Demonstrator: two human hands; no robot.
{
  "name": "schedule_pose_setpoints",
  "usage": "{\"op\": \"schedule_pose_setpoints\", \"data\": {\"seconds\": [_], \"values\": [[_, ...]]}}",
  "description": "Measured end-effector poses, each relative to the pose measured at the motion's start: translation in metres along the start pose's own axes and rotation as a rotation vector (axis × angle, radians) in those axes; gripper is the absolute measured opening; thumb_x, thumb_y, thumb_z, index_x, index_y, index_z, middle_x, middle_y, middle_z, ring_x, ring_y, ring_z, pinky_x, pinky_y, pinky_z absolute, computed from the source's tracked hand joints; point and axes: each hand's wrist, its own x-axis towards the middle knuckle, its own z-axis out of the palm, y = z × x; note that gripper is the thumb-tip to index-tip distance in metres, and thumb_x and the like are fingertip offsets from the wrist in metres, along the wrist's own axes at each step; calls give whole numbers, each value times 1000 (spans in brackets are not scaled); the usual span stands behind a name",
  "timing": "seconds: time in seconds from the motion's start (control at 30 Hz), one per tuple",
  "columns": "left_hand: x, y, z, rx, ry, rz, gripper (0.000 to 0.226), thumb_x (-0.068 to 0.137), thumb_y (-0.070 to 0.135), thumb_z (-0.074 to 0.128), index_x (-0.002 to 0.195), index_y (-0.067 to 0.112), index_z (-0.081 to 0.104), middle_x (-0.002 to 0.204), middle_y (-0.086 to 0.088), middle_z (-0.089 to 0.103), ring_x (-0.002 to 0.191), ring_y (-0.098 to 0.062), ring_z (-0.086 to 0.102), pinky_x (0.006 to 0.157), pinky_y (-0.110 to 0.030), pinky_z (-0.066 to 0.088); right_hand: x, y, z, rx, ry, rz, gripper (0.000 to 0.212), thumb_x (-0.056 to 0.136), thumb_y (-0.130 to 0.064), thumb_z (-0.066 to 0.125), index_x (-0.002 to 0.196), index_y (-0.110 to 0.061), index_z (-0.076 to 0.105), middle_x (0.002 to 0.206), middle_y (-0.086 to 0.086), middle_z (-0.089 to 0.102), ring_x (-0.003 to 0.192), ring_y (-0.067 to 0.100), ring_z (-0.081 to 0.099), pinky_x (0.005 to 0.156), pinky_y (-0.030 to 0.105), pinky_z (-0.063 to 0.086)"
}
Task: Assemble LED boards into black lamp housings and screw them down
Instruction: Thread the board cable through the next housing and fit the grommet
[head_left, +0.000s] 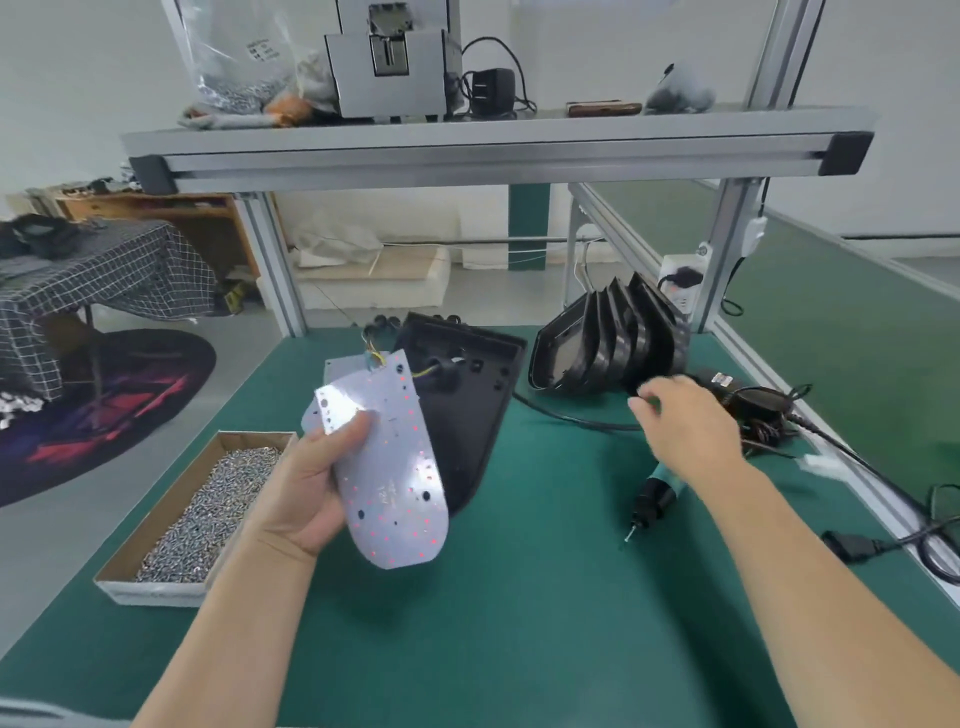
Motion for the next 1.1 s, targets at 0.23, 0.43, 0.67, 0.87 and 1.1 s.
{"op": "schedule_pose_setpoints", "data": {"seconds": [0.23,0.43,0.67,0.87,1.1], "values": [[1,-23,13,60,-56,-50,29,84,18,69,111,12,77,109,-8,76,97,-21,74,80,-34,60,-41,-112,-34,421,369,-719,23,84,-25,76,105,-18,76,94,3,59,98,21,53,84,29,43],[-6,-23,16,100,-79,-63,28,79,18,74,107,12,78,106,-10,76,94,-22,74,80,-36,60,-42,-131,-10,53,236,-829,26,88,-22,72,112,-13,71,93,4,65,91,28,57,73,42,48],[-9,-12,23,289,-187,-132,30,76,23,77,103,10,78,103,-14,77,90,-25,75,74,-32,59,-49,-136,10,211,186,-778,12,86,-16,70,97,-9,70,80,7,67,75,31,58,66,40,49],[-4,-17,29,349,-186,-123,26,81,17,74,106,9,78,110,-17,75,96,-25,74,82,-33,59,-39,-126,11,299,-45,-741,18,91,-14,64,107,-7,63,83,11,66,76,35,53,71,45,46],[-7,-18,30,469,-287,-183,27,85,16,73,109,4,76,112,-21,74,96,-30,74,81,-34,58,-17,-114,1,184,67,-800,11,76,-12,77,77,-12,66,105,6,58,103,32,50,83,42,41]]}}
